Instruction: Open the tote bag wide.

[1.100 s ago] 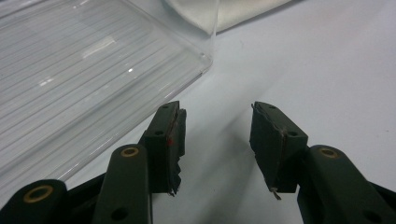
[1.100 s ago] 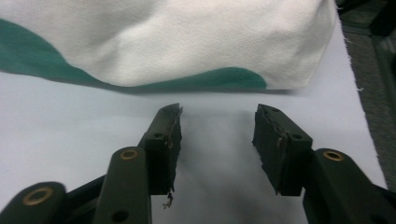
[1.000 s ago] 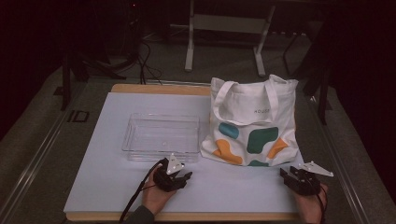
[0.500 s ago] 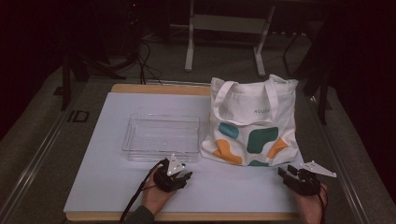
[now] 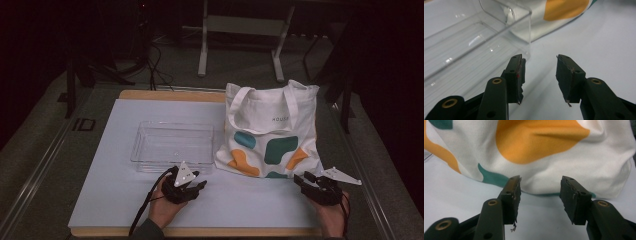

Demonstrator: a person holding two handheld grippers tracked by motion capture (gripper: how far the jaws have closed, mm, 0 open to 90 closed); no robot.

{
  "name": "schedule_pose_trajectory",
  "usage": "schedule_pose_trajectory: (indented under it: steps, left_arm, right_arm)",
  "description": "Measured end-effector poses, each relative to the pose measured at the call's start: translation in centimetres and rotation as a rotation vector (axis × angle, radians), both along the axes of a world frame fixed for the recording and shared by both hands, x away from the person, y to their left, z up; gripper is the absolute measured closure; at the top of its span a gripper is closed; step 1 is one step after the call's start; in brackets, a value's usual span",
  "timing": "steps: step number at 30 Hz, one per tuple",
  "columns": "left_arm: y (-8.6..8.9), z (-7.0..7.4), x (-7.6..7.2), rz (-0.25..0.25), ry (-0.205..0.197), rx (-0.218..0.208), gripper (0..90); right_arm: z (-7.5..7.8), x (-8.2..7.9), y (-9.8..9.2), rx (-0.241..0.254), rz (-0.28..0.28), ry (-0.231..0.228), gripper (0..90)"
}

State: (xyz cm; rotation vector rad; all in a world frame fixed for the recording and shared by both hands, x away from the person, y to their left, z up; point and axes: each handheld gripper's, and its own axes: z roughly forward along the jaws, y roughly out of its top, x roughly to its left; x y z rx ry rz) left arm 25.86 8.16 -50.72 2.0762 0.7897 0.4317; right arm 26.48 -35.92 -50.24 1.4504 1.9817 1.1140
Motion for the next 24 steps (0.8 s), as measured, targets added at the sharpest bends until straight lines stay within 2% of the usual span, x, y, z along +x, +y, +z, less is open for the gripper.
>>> schedule_pose_trajectory:
  steps: [3,7,9,12,17,20,24]
  left_arm:
    - [-0.1,0.5,0.0,-0.005,-0.007,-0.005,56.8]
    - [-0.5,1.6,0.0,-0.025,-0.031,-0.007,56.5]
    - [-0.8,2.4,0.1,-0.039,-0.035,-0.028,56.5]
    - [-1.1,2.9,0.2,-0.045,-0.046,-0.026,56.4]
    - [-1.5,3.8,0.8,-0.052,-0.065,-0.016,56.2]
    - [-1.6,4.3,1.5,-0.055,-0.072,-0.015,56.9]
    - [-1.5,4.8,2.3,-0.048,-0.074,-0.021,57.2]
  right_arm:
    - [0.3,0.2,0.1,-0.001,0.001,-0.001,50.8]
    - [1.2,0.4,0.0,0.006,0.009,-0.023,50.8]
    - [1.9,0.7,-0.2,0.017,0.024,-0.044,50.2]
    - [2.2,0.9,-0.2,0.022,0.026,-0.047,50.1]
    - [3.1,1.5,-0.3,0.017,0.028,-0.062,50.3]
    - [4.1,2.2,-0.4,0.048,0.044,-0.076,49.4]
    - [4.7,2.8,-0.3,0.054,0.053,-0.079,49.3]
